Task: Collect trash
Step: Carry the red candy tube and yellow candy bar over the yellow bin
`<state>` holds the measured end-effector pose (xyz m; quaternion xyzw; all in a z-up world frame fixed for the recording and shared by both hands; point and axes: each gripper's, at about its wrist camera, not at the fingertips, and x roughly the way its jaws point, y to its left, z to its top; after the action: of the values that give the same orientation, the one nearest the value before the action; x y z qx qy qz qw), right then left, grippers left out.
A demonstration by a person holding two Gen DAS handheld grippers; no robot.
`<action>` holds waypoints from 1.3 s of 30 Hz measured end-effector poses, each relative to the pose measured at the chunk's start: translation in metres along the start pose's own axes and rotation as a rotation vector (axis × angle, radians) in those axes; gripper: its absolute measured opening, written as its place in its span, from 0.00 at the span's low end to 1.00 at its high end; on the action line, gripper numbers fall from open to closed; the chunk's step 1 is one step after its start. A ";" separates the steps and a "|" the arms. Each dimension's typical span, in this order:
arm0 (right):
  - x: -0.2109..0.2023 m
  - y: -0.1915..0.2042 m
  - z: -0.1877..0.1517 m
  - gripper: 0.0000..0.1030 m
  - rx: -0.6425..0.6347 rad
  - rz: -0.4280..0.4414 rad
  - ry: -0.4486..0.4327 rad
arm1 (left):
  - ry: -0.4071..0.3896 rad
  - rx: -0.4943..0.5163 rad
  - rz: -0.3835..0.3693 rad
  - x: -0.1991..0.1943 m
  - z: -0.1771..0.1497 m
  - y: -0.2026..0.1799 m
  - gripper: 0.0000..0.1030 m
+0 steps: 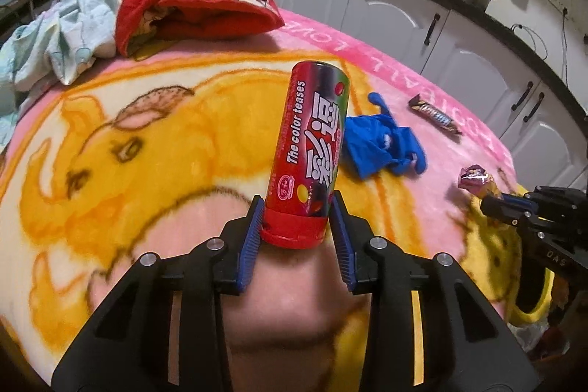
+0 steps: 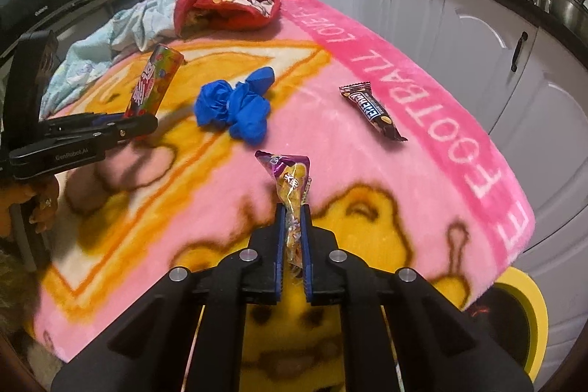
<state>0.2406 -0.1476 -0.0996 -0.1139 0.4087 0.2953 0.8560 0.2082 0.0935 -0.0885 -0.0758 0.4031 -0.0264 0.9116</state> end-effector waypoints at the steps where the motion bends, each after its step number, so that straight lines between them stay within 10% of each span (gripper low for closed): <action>1: -0.005 0.000 -0.002 0.08 0.003 0.007 -0.007 | -0.009 -0.002 -0.002 -0.005 -0.001 -0.002 0.28; 39: -0.142 -0.093 -0.084 0.07 0.238 -0.135 -0.192 | -0.064 0.254 -0.279 -0.036 -0.009 -0.192 0.28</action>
<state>0.1732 -0.3170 -0.0483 -0.0100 0.3484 0.1959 0.9166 0.1797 -0.0931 -0.0382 -0.0162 0.3529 -0.2010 0.9137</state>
